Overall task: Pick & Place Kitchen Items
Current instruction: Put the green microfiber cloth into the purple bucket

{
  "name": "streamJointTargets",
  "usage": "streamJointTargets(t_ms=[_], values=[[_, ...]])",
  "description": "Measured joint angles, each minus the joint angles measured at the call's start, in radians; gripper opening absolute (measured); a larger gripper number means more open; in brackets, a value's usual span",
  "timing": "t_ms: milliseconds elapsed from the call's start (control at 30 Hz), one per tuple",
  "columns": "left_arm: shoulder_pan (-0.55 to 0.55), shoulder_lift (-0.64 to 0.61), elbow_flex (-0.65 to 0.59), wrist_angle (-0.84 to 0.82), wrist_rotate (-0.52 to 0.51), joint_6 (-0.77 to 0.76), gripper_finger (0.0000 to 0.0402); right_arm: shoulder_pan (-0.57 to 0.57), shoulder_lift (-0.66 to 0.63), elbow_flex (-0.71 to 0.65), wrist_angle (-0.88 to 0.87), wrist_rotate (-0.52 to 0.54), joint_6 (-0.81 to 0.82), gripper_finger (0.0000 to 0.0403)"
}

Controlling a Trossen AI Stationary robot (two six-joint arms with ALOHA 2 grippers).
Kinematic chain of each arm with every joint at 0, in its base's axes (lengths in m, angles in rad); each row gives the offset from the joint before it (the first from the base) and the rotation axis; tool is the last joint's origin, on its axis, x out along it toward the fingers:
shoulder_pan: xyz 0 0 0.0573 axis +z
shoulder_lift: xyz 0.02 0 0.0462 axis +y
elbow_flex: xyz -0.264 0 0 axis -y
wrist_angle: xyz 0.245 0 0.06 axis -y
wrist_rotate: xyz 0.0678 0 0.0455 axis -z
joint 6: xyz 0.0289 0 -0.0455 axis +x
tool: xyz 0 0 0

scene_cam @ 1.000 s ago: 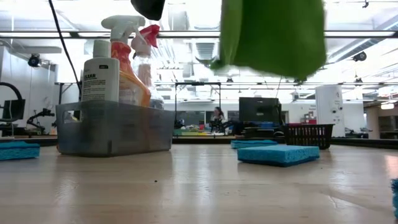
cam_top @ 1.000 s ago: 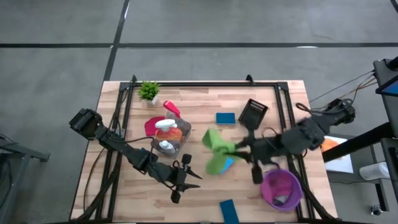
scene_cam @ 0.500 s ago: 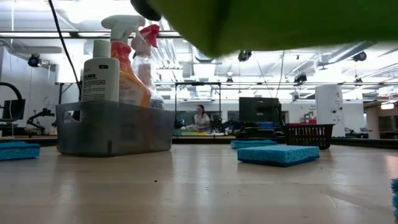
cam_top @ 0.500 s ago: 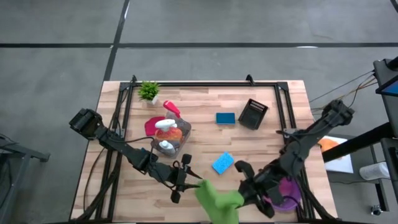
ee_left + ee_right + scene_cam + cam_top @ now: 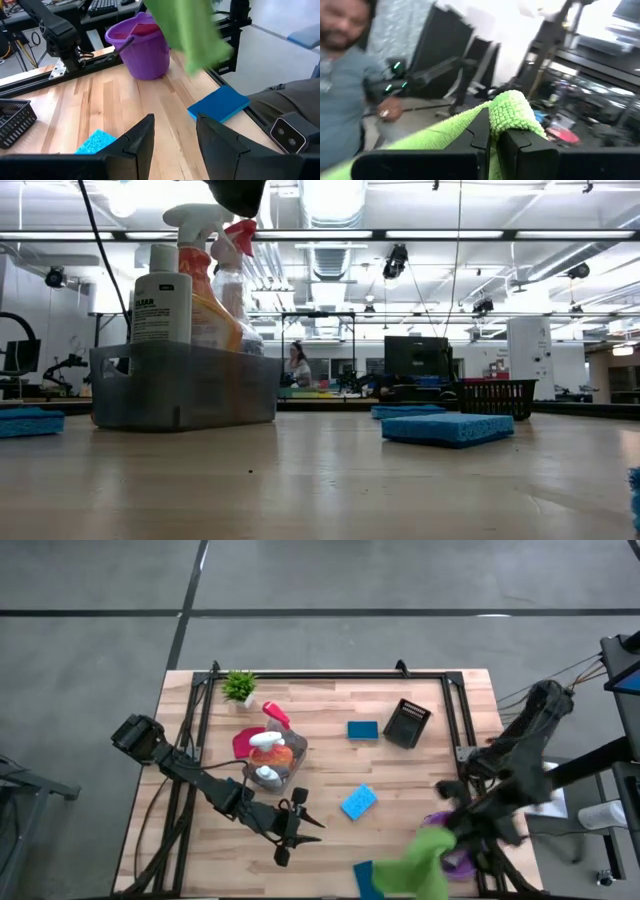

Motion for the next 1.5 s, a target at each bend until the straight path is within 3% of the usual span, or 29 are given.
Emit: streamJointTargets(t_ms=[200,400,767,933,1133,1500], values=[[0.000,0.000,0.000,-0.001,0.000,0.000,0.0147,0.119,-0.120,0.201,-0.326,0.217,0.007,0.0018],[0.000,0.000,0.000,-0.012,0.000,-0.001,0.0147,0.169,-0.092,0.467,-0.773,0.316,0.223,0.0018],[0.000,0.000,0.000,-0.032,0.000,-0.009,0.0147,0.210,0.203,0.784,-1.474,0.312,0.964,0.0018],[0.000,0.000,0.000,-0.032,0.000,-0.012,0.0147,0.262,0.384,0.945,-1.826,0.223,1.401,0.0018],[0.000,0.000,0.000,-0.031,-0.008,-0.012,0.0147,0.287,0.517,0.976,-1.850,0.061,1.645,0.0018],[0.000,0.000,0.000,-0.030,-0.008,-0.027,0.0147,0.260,0.686,0.841,-1.847,-0.114,1.757,0.0018]])
